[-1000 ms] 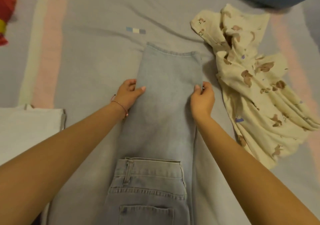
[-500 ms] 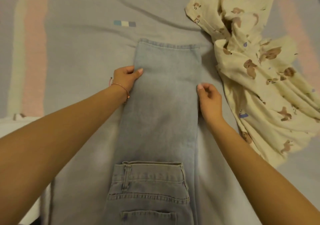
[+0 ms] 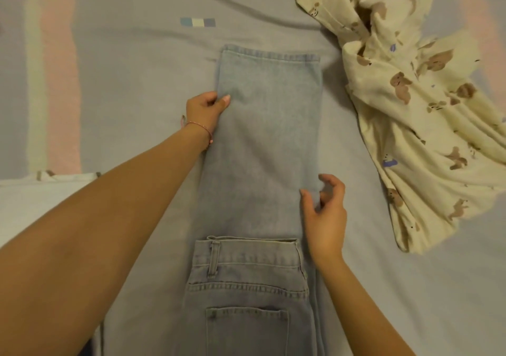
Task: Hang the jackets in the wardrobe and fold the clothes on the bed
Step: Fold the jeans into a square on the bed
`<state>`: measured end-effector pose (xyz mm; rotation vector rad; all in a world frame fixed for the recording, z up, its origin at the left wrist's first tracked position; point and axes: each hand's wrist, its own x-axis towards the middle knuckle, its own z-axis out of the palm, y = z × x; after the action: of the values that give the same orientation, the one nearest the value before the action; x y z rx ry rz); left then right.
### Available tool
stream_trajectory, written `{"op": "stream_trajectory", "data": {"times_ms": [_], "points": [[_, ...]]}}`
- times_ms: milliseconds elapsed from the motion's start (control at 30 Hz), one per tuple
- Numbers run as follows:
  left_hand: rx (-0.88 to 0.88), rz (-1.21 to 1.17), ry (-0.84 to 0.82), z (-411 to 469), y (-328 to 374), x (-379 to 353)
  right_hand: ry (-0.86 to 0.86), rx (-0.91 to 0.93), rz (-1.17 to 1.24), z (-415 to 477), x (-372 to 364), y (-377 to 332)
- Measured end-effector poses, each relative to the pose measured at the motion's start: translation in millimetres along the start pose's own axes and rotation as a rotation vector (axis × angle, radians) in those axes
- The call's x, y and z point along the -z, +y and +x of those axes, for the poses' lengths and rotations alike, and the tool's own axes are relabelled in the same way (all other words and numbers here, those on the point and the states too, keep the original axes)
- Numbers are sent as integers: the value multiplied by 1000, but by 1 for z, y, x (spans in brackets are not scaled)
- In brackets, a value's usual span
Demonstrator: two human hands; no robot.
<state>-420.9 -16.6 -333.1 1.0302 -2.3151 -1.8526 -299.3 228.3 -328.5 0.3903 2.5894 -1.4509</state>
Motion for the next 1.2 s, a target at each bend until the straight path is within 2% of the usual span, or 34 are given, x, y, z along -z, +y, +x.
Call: {"op": "stream_trajectory", "data": {"times_ms": [167,267,333,400,467,533,633,700,733,833,900,1000,1100,1200], "points": [[-46,119,-77,-6,6,6,99,-103,276,-16,1,2],[-53,73,-14,-45,-1,8,-56,-139,335,-31,16,18],[-64,140,65,-84,-19,18,-250,-77,207,-43,27,31],[-61,174,3,-123,-41,30,-399,-25,109,-51,33,39],[-24,170,-94,-160,-61,42,-411,14,101,-55,34,42],[-18,249,-112,-194,-76,50,-341,13,49,-61,28,38],[-25,341,-29,-237,-92,59,-56,33,-260,-79,18,22],[-32,334,89,-258,-100,63,107,117,-270,-95,18,17],[-26,343,133,-266,-105,65,120,115,-227,-103,19,17],[100,440,119,-295,-119,70,-96,-87,-87,-133,33,21],[237,443,61,-319,-124,75,-246,-150,-112,-152,47,31],[386,432,44,-348,-134,86,-358,-192,-83,-177,64,48],[430,443,20,-379,-144,98,-377,-155,-220,-206,76,60],[443,360,-44,-403,-157,113,-429,-165,-463,-230,80,69]]}}
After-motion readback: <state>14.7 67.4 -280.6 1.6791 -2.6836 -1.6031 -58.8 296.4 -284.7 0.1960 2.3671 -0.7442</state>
